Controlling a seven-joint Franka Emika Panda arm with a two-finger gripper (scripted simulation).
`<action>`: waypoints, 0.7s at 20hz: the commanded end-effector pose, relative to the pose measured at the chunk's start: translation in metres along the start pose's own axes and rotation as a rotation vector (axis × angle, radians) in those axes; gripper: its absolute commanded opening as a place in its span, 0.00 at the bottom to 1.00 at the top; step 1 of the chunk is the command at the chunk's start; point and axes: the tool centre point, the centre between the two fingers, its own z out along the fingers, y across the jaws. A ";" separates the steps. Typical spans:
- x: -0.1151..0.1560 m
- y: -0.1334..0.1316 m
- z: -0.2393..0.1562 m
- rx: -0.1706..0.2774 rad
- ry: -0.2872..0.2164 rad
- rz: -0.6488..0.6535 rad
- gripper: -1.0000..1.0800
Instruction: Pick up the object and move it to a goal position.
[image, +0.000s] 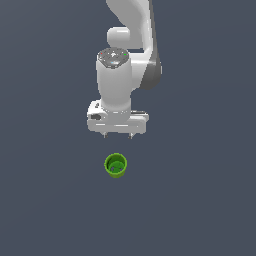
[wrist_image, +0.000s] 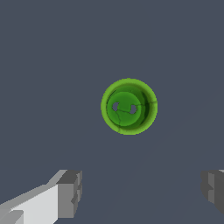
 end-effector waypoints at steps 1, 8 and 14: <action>0.000 0.000 0.000 0.000 0.000 0.000 0.62; 0.001 -0.017 -0.006 -0.002 0.009 -0.042 0.62; 0.003 -0.017 -0.004 -0.006 0.001 -0.040 0.62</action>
